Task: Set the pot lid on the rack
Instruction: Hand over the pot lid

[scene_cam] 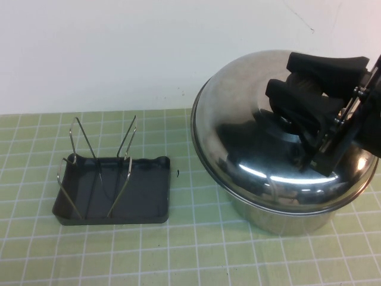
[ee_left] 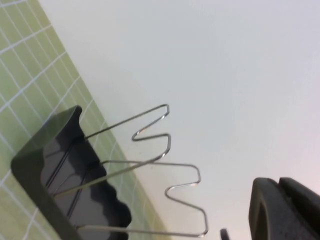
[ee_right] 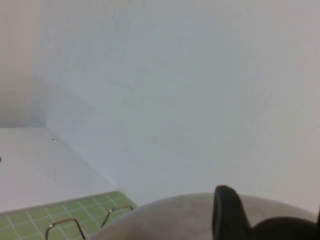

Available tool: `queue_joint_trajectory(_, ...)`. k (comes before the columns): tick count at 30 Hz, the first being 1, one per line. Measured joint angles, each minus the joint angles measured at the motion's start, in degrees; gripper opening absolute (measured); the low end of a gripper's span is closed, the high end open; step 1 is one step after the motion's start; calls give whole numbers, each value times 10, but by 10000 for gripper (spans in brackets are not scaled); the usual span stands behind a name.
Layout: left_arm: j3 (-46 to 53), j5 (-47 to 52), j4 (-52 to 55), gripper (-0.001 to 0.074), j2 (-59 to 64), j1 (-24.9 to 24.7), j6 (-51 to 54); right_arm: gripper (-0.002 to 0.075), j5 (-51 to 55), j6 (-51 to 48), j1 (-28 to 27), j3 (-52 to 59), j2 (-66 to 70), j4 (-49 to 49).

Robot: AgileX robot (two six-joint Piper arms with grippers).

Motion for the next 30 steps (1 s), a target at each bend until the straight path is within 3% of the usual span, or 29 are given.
queue_joint_trajectory(4, -15, 47, -4, -3, 0, 0, 43, 338, 3, -3, 0, 0, 0, 0)
queue_joint_trajectory(7, -58, 101, -41, -3, 9, 0, 134, 338, 3, -18, 0, 0, 0, 4)
queue_joint_trajectory(16, -160, 298, -382, 33, 217, 0, 607, 337, 7, -40, 0, 0, 0, 8)
queue_joint_trajectory(19, -191, 376, -397, 119, 312, 0, 685, 337, 7, -42, 0, 0, 0, 8)
queue_joint_trajectory(26, -305, 536, -402, 495, 539, 0, 769, 337, 7, -42, 0, 0, 0, 9)
queue_joint_trajectory(30, -386, 599, -402, 556, 652, -8, 775, 337, 1, -44, 0, 0, 0, 9)
